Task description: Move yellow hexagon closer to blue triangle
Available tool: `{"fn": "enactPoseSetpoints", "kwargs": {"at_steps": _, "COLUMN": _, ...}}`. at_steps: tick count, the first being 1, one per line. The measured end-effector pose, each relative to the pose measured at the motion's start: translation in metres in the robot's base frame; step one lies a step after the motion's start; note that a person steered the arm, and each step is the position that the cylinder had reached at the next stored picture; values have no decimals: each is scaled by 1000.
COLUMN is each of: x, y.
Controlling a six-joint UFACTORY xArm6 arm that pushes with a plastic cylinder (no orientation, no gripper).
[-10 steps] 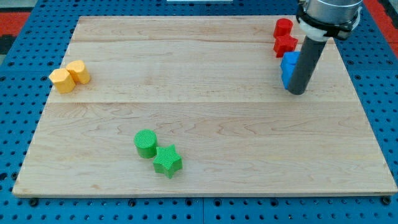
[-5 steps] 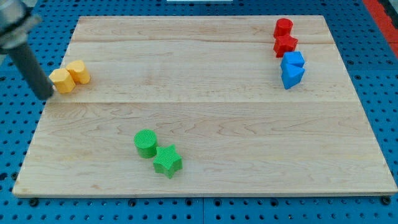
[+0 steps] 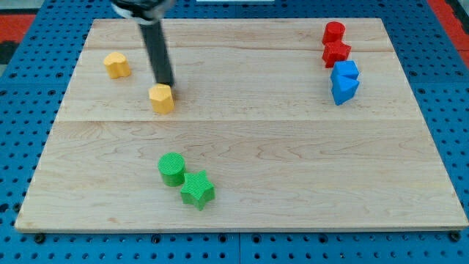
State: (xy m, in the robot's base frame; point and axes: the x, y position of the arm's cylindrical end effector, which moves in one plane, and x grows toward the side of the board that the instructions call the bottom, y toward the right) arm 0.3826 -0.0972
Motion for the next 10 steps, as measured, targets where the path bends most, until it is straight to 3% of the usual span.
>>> {"fn": "enactPoseSetpoints", "kwargs": {"at_steps": 1, "x": -24, "y": -33}}
{"fn": "enactPoseSetpoints", "kwargs": {"at_steps": 3, "x": 39, "y": -47}}
{"fn": "enactPoseSetpoints", "kwargs": {"at_steps": 4, "x": 41, "y": -19}}
{"fn": "enactPoseSetpoints", "kwargs": {"at_steps": 5, "x": 43, "y": 56}}
{"fn": "enactPoseSetpoints", "kwargs": {"at_steps": 6, "x": 50, "y": 4}}
{"fn": "enactPoseSetpoints", "kwargs": {"at_steps": 7, "x": 62, "y": 33}}
{"fn": "enactPoseSetpoints", "kwargs": {"at_steps": 8, "x": 64, "y": 133}}
{"fn": "enactPoseSetpoints", "kwargs": {"at_steps": 10, "x": 85, "y": 151}}
